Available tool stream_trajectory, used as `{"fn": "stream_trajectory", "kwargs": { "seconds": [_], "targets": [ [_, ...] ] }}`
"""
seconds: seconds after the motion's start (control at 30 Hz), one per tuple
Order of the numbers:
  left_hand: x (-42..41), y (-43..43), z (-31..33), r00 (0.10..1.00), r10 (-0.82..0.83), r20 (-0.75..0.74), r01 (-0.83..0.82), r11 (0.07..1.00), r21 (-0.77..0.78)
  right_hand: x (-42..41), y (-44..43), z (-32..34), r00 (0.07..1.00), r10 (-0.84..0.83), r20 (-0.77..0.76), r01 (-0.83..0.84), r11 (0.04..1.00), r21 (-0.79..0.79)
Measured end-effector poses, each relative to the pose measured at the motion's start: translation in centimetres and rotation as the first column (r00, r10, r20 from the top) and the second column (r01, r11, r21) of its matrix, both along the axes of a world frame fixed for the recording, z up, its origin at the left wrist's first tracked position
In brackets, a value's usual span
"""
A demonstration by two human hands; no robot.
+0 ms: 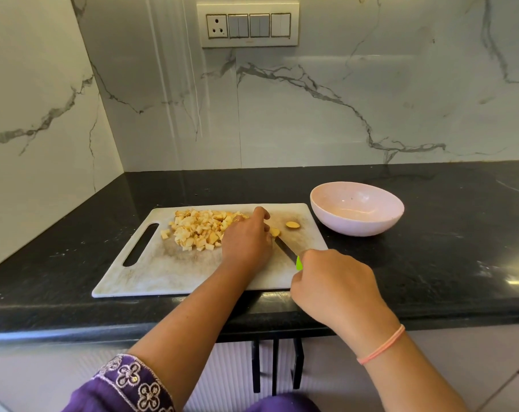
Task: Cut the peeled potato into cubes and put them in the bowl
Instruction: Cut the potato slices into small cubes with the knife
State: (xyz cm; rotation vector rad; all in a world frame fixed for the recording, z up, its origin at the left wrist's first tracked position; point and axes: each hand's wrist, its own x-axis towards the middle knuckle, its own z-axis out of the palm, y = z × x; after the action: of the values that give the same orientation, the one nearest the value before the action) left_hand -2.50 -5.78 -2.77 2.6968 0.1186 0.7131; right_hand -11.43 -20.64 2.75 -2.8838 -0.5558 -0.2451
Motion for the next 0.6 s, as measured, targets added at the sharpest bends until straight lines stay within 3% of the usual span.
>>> {"fn": "stream_trajectory", "kwargs": {
  "seconds": [0.2,0.6],
  "targets": [
    [0.0,0.0,0.3,1.000,-0.025,-0.003,0.026,0.994,0.104,1.8,-0.4,0.3,0.996,-0.083,-0.028,0.086,0.990,0.113],
    [0.7,0.0,0.2,1.000,-0.001,-0.012,0.001,1.000,0.031,3.6,1.4,0.1,0.993,-0.091,-0.071,0.097,0.991,0.087]
  ]
}}
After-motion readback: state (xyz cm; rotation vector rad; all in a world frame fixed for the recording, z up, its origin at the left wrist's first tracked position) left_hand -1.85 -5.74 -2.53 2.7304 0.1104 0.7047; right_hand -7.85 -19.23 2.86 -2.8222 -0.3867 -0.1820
